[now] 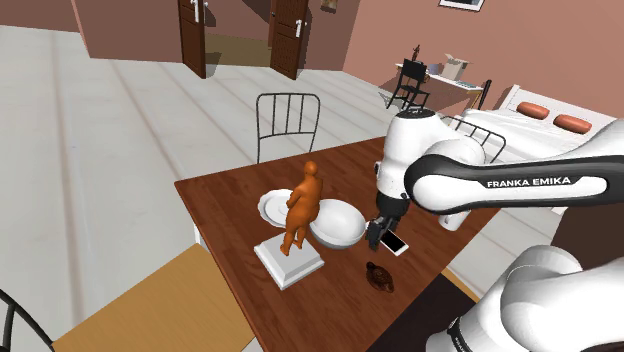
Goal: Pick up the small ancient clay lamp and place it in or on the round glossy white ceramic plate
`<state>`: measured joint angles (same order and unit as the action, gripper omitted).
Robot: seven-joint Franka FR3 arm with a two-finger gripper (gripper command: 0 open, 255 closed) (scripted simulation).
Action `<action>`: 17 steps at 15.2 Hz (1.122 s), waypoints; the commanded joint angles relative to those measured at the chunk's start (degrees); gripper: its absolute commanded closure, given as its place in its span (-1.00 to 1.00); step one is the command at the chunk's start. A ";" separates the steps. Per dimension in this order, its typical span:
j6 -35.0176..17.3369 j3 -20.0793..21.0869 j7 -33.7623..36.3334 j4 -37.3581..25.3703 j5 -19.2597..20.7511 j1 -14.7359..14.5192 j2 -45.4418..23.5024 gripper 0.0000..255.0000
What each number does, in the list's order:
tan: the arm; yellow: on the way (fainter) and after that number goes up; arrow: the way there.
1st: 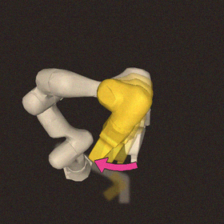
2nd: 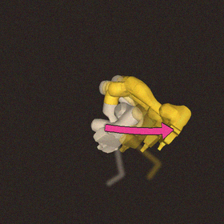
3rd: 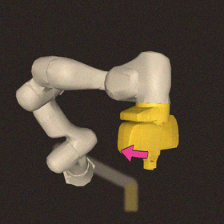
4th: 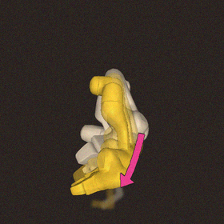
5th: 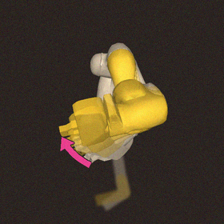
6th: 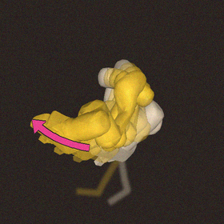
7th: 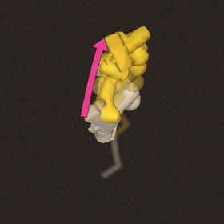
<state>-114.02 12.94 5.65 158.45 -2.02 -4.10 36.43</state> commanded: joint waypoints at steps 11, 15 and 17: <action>-21.55 9.53 10.76 7.03 10.86 4.32 -17.83 -1.00; -25.45 9.96 12.40 8.08 13.37 5.99 -20.85 -1.00; -25.45 9.96 12.40 8.08 13.37 5.98 -20.85 -1.00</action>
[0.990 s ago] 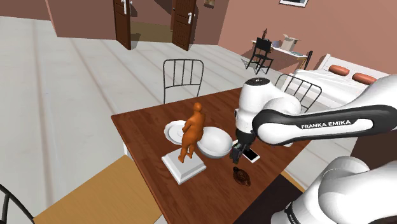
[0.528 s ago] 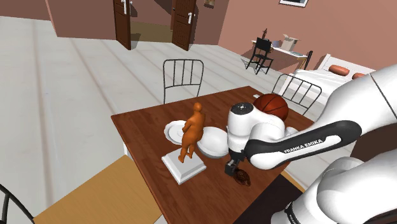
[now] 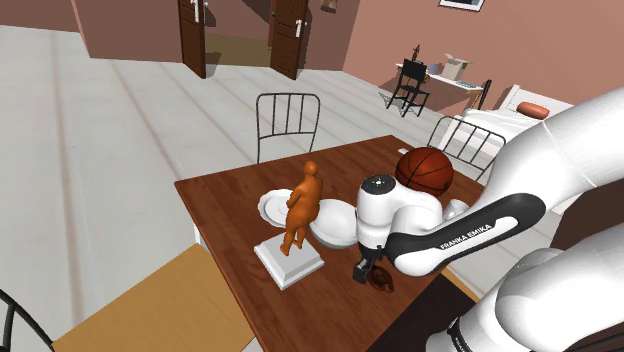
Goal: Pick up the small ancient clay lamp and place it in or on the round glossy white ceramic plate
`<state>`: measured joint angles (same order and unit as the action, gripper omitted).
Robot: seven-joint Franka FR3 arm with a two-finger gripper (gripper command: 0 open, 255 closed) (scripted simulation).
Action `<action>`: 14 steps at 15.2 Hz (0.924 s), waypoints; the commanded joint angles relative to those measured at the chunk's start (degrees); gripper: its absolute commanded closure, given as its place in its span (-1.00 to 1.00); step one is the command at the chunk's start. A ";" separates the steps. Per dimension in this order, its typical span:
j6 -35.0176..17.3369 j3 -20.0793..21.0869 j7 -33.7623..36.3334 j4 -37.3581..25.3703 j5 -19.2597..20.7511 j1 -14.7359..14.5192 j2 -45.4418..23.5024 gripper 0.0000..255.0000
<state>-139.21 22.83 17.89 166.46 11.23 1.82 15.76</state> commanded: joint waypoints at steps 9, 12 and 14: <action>-0.36 0.07 0.20 0.10 0.21 0.11 -0.26 1.00; -0.68 0.03 0.27 0.12 0.59 0.39 -0.56 1.00; -0.61 0.01 0.19 0.22 0.44 0.30 -0.37 1.00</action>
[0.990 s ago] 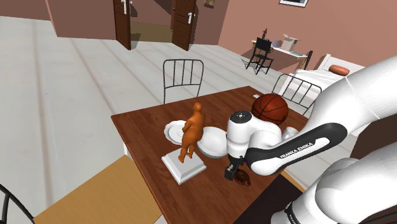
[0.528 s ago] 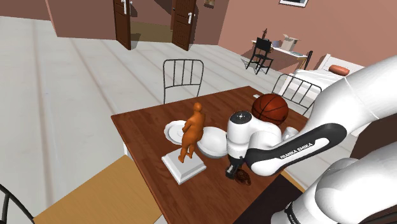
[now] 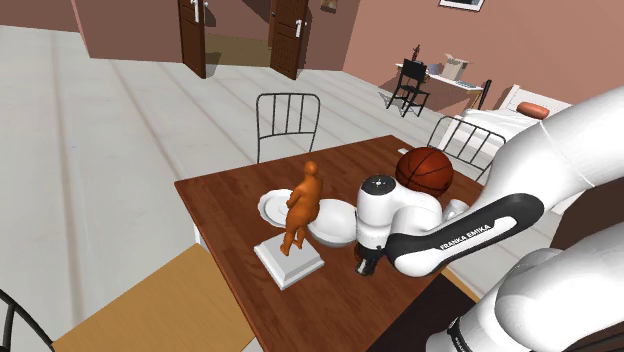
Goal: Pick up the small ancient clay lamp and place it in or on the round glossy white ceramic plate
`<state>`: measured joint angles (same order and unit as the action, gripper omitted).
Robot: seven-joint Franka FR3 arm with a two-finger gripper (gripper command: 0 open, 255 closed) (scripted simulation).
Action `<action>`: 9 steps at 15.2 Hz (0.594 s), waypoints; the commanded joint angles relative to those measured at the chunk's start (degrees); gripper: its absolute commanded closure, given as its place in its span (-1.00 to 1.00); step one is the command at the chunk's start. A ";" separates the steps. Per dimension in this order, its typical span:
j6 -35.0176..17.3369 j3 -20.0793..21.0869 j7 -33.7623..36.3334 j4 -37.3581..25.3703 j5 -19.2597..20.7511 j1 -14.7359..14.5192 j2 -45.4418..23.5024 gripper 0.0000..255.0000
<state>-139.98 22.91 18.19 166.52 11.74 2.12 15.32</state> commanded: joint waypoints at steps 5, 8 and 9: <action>-1.02 -7.96 -16.58 0.17 -5.14 -1.49 5.21 -1.00; -0.64 -16.58 -32.45 -1.65 -9.80 -3.17 7.81 -1.00; -0.18 -19.55 -37.57 -2.69 -11.35 -3.89 8.16 -1.00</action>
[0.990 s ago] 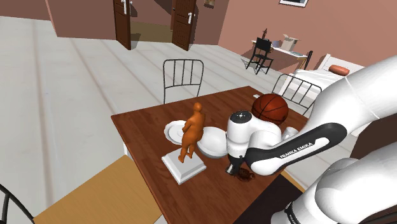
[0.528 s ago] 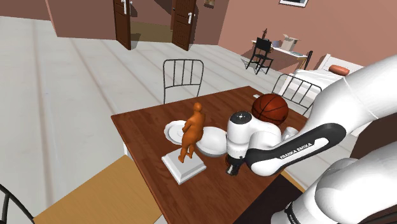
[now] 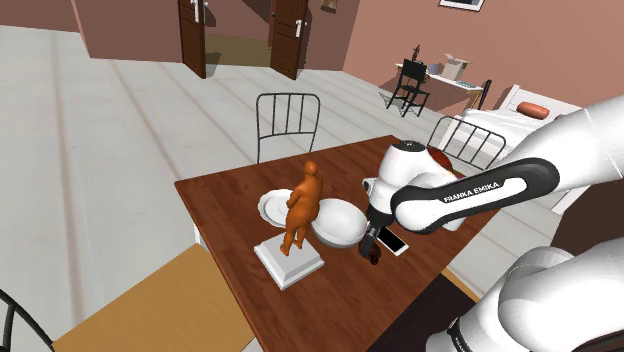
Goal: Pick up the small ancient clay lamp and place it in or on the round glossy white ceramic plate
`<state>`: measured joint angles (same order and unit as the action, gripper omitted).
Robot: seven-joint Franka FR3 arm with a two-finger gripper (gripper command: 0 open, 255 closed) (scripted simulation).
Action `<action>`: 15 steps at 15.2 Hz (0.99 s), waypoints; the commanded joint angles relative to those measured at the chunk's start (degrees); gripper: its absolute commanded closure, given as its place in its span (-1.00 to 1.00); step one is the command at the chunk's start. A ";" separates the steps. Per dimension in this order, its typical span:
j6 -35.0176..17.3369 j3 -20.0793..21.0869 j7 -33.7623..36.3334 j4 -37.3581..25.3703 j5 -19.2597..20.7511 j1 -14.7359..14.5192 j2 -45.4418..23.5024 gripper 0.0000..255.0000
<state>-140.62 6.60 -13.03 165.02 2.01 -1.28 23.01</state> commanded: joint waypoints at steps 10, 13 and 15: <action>-6.85 -7.88 -14.55 -1.49 -4.78 -2.16 -6.08 -1.00; -6.85 -7.96 -14.52 -1.49 -4.73 -2.24 -6.08 -1.00; -6.85 -8.02 -14.50 -1.49 -4.70 -2.29 -6.08 -1.00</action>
<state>-143.66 -1.85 -27.56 163.27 -2.43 -3.03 21.68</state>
